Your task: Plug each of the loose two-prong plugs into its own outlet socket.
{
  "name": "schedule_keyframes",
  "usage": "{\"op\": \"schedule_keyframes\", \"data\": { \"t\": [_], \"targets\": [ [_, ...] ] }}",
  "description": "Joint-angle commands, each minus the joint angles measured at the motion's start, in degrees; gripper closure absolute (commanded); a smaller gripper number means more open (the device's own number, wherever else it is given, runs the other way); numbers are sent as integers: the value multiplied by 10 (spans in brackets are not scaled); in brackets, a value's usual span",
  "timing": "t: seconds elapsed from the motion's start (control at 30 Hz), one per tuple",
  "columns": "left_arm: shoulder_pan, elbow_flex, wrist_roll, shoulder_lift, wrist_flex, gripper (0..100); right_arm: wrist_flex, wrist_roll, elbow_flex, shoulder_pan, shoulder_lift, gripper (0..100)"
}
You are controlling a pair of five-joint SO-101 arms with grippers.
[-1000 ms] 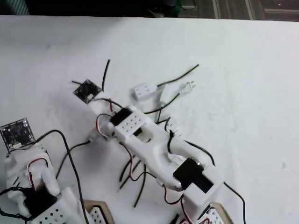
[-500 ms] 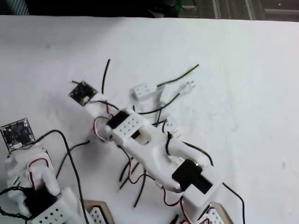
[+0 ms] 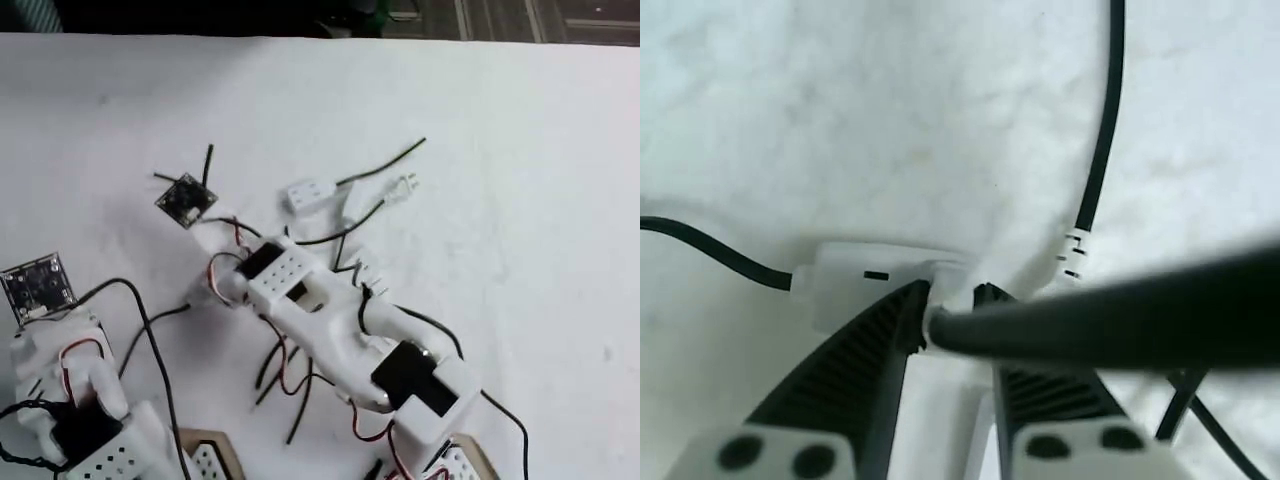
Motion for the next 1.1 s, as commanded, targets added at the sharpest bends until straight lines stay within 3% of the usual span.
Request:
{"op": "schedule_keyframes", "data": {
  "t": [0.0,0.3,0.53,0.77,1.07],
  "targets": [
    [-4,-2,-4,-6,-2,977,3,0,9,-5,-22,981],
    [-3,-2,-4,-6,-2,977,49,1,-29,-6,16,981],
    [-3,-2,-4,-6,-2,976,45,-3,-30,15,-88,981],
    [-3,-2,-4,-6,-2,976,8,-6,-78,130,-195,981],
    [-3,-2,-4,-6,-2,976,-51,-6,-207,270,-78,981]
  ]
}}
